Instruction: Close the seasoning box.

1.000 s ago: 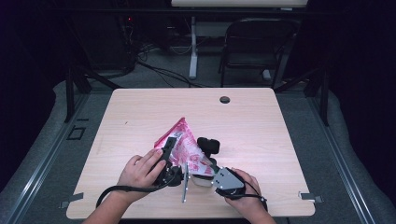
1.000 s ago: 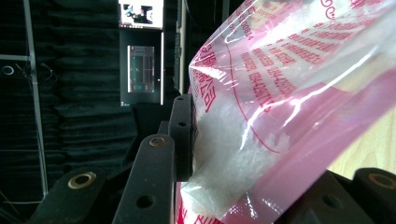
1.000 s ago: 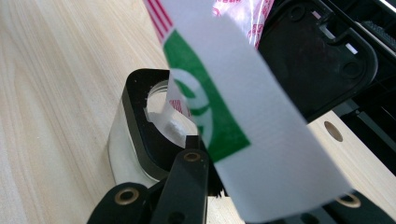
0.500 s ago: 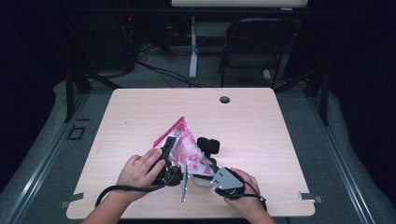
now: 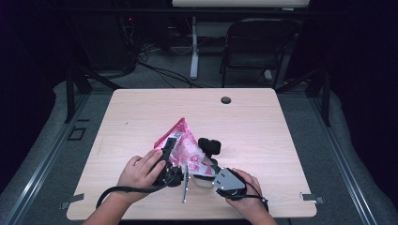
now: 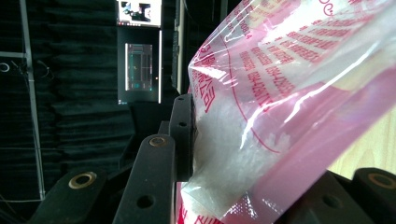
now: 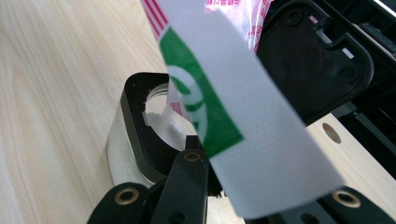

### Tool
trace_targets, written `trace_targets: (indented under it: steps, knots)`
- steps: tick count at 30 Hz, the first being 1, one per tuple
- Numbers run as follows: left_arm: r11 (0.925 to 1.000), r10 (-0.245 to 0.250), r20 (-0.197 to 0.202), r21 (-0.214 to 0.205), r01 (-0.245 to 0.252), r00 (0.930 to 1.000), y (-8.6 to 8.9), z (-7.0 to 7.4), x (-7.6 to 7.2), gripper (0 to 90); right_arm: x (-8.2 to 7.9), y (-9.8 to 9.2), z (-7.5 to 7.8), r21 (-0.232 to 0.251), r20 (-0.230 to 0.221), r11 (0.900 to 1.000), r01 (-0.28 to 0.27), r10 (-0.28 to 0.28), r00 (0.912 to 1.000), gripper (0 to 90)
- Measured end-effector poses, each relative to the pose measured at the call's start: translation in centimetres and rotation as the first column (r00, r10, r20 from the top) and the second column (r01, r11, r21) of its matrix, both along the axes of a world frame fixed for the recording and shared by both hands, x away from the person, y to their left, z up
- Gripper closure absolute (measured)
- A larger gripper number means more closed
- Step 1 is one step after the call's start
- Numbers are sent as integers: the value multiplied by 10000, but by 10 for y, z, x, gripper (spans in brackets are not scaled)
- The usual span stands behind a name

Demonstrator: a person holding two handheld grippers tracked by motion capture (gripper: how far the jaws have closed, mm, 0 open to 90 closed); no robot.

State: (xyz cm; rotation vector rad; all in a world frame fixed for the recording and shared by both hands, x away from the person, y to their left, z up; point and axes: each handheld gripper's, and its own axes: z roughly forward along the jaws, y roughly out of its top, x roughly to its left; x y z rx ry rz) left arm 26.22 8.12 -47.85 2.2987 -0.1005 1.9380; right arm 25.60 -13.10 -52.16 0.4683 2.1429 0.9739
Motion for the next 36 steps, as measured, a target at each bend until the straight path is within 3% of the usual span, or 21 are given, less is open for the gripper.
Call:
trace_targets:
  steps: [24,30,36]
  knots:
    - [10000,42,-170,-70,-44,9998,1,-3,0,724,0,-3,1,43,6,10000,88,-88,10000,900]
    - [10000,-30,135,88,29,9999,-1,0,-1,719,0,-2,0,37,-5,10000,51,-51,10000,900]
    - [10000,-65,152,68,64,9999,-2,-1,-1,714,1,-2,0,-33,-67,10000,69,-69,10000,900]
